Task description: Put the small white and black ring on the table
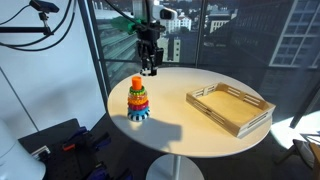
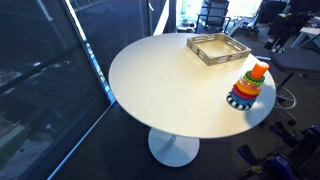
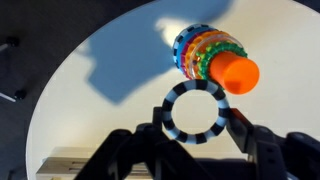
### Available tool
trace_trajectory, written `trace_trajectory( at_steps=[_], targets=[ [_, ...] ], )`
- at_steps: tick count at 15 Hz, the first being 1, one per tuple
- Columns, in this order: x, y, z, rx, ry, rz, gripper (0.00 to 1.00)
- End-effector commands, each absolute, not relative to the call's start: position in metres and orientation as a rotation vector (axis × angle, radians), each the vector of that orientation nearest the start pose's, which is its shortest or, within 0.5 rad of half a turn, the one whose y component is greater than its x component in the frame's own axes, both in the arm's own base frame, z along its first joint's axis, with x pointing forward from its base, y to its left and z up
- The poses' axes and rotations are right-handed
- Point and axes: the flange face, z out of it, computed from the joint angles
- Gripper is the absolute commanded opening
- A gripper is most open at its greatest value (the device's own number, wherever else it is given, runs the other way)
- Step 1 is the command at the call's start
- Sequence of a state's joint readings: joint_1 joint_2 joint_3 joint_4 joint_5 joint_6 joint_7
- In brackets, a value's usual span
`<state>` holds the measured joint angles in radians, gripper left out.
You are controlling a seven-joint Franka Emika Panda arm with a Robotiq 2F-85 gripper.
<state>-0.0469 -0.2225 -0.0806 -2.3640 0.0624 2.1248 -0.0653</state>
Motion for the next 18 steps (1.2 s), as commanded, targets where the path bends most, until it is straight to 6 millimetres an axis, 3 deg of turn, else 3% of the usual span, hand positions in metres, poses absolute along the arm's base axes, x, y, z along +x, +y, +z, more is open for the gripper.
trace_trajectory(
  at_steps=[1,18],
  targets=[
    [0.469,-0.076,0.400,-3.052,0.200,0.040,0.41],
    [0.488,-0.112,0.284,-3.053,0.335,0.126,0.41]
  ],
)
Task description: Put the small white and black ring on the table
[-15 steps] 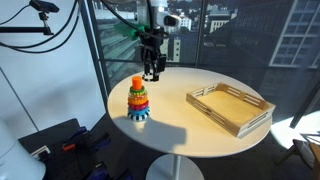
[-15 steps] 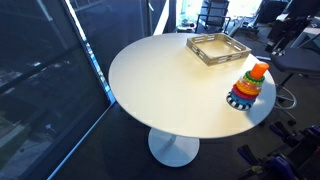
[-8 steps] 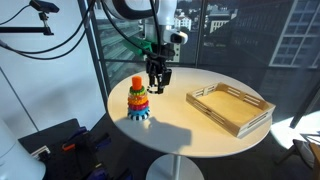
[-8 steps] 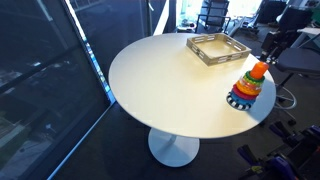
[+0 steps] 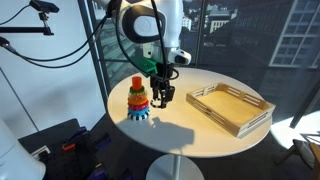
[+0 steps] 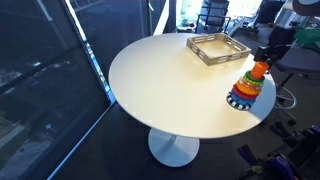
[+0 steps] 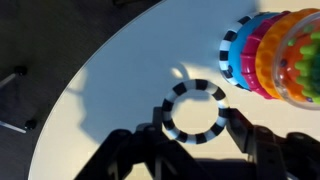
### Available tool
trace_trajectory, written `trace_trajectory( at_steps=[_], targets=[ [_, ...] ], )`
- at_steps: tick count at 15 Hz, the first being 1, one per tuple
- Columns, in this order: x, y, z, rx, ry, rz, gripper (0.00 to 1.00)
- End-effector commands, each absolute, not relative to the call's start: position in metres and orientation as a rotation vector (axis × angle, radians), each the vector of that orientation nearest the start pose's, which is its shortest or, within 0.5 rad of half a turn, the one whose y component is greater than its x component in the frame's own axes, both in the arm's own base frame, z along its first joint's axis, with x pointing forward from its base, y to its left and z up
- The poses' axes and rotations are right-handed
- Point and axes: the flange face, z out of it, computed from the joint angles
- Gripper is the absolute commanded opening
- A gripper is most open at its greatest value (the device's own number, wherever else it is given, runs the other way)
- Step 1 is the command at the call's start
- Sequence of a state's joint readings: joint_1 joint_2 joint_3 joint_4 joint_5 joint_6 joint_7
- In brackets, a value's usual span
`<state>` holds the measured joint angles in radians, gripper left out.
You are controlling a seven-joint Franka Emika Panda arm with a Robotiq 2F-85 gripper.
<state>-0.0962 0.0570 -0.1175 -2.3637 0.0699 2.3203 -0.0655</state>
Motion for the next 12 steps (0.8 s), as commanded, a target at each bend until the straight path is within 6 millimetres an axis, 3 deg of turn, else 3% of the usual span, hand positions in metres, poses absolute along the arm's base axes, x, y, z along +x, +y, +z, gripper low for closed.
trace_trajectory(
  at_steps=[1,12],
  targets=[
    [0.489,-0.113,0.279,-3.053,0.344,0.125,0.41],
    [0.495,-0.121,0.227,-3.075,0.393,0.126,0.41]
  ],
)
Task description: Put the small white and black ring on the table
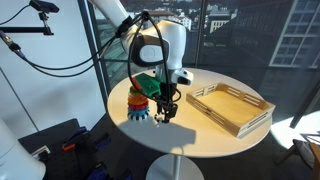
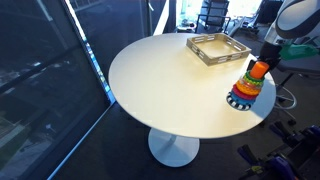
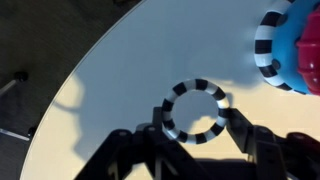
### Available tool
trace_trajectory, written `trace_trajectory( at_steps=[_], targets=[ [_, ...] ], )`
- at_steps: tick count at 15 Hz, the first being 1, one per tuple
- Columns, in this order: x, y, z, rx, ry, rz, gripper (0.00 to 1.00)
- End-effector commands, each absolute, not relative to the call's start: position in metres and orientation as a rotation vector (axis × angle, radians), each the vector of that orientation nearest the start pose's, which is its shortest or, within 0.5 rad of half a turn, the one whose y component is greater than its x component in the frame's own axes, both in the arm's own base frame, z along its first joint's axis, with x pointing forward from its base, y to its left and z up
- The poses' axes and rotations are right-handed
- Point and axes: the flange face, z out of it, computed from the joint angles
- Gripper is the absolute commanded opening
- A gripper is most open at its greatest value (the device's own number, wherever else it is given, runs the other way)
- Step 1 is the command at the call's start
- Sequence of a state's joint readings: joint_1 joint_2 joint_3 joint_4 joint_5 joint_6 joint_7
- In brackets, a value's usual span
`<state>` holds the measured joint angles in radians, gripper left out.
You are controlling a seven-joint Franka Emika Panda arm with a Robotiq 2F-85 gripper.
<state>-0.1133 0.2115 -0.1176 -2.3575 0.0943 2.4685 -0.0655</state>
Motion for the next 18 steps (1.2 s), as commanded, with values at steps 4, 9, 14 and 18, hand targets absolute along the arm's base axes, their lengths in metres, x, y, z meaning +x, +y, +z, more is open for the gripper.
trace_trajectory(
  at_steps=[4,9,14,18],
  targets=[
    [0.495,-0.118,0.220,-3.083,0.381,0.149,0.56],
    [0.495,-0.112,0.223,-3.079,0.354,0.163,0.95],
    [0.491,-0.099,0.238,-3.073,0.292,0.215,1.00],
    [0.489,-0.089,0.260,-3.076,0.254,0.230,1.00]
  ],
)
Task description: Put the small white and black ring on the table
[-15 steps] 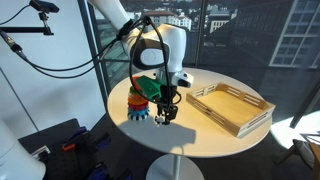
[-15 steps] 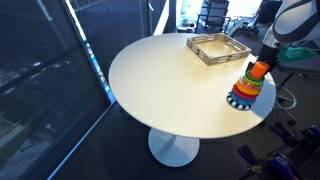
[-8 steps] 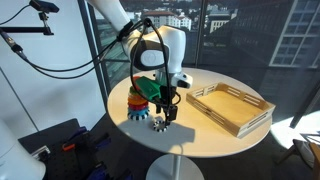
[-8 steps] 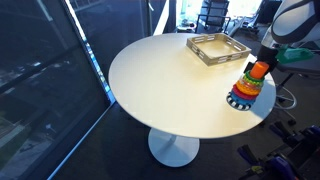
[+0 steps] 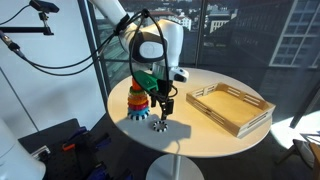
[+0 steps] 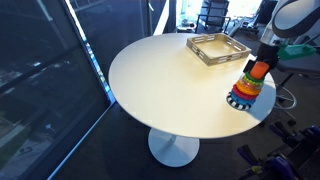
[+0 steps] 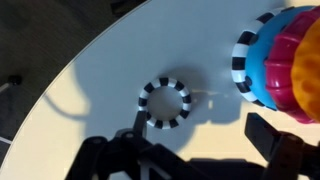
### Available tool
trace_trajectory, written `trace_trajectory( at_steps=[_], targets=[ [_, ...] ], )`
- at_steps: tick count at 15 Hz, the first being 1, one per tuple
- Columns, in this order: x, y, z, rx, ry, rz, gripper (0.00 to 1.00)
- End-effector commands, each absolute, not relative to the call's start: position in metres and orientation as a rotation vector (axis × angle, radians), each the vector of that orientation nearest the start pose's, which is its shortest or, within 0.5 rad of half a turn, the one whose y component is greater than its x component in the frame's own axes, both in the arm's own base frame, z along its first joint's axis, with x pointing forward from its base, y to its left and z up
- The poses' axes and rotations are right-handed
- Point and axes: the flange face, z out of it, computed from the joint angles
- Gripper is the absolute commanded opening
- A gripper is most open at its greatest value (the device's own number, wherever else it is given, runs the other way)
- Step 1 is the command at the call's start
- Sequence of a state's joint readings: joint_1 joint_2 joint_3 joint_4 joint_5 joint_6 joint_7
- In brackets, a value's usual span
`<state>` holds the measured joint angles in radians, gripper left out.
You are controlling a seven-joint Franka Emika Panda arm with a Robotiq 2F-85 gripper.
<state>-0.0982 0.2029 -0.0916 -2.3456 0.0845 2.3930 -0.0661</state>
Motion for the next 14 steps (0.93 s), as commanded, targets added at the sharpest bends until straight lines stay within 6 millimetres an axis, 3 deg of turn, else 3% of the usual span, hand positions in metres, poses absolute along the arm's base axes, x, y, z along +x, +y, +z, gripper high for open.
trace_trajectory(
  at_steps=[1,9,14],
  targets=[
    [0.490,-0.087,0.267,-3.078,0.246,0.214,1.00],
    [0.492,-0.072,0.331,-3.080,0.211,0.066,1.00],
    [0.482,-0.057,0.368,-3.073,0.182,0.105,1.00]
  ],
)
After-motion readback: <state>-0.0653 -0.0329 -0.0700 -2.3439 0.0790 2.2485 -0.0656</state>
